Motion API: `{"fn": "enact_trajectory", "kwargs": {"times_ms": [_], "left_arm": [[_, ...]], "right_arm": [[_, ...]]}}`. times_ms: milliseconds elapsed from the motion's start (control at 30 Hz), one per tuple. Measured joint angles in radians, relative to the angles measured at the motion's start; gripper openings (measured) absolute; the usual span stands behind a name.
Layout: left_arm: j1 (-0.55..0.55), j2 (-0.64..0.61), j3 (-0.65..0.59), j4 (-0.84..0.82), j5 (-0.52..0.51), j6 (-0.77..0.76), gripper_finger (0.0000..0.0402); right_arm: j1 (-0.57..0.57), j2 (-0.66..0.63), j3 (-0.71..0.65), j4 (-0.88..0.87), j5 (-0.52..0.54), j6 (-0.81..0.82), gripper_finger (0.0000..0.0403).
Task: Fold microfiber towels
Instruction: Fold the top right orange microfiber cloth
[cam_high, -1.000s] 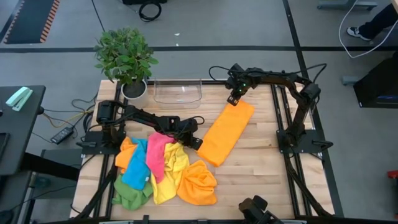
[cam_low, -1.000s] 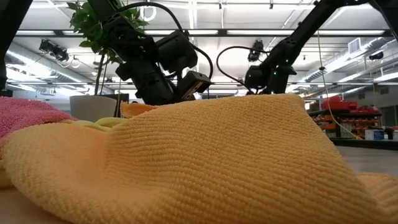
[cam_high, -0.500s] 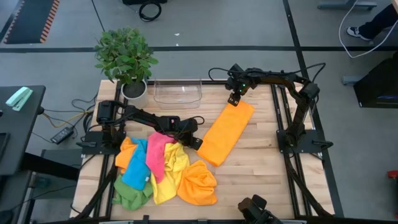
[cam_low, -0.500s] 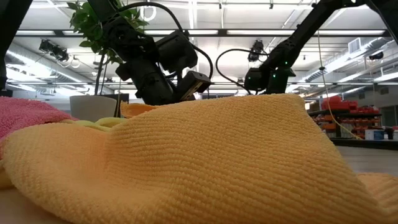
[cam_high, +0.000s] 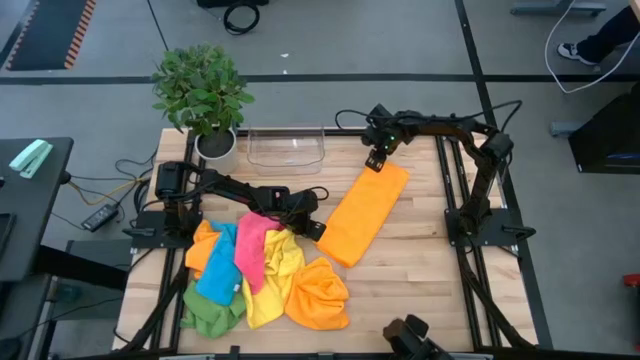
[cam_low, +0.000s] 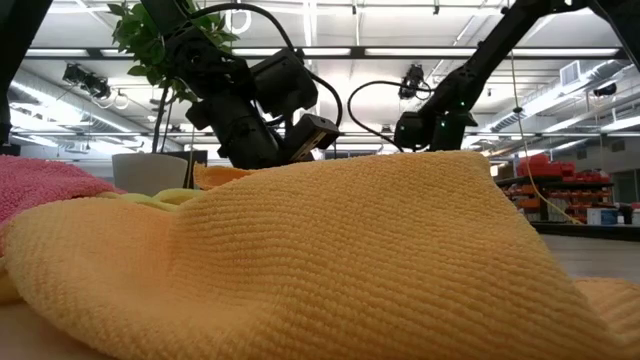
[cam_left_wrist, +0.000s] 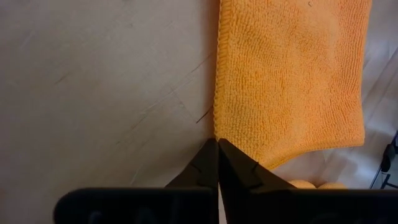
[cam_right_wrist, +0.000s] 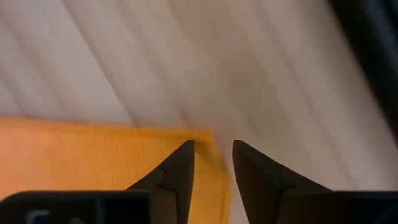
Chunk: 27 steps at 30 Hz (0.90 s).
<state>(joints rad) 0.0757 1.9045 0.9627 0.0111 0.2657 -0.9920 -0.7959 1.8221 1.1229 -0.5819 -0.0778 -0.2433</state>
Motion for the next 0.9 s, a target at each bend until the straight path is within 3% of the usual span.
{"fn": "enact_trajectory", "kwargs": {"times_ms": [167, 367, 667, 900], "left_arm": [[0.0, 0.0, 0.0, 0.0, 0.0, 0.0, 0.0007], [0.0, 0.0, 0.0, 0.0, -0.003, 0.0, 0.0013], [0.0, -0.014, -0.002, 0.069, 0.024, -0.024, 0.001], [0.0, -0.073, 0.0, 0.18, 0.018, -0.046, 0.0007]], "right_arm": [[0.0, -0.002, -0.052, 0.033, 0.011, 0.002, 0.0086], [0.001, -0.016, -0.041, 0.031, 0.022, 0.002, 0.0009], [-0.002, -0.121, 0.021, -0.043, 0.03, 0.008, 0.0005], [-0.009, -0.126, 0.001, -0.088, 0.028, 0.001, 0.0004]]}}
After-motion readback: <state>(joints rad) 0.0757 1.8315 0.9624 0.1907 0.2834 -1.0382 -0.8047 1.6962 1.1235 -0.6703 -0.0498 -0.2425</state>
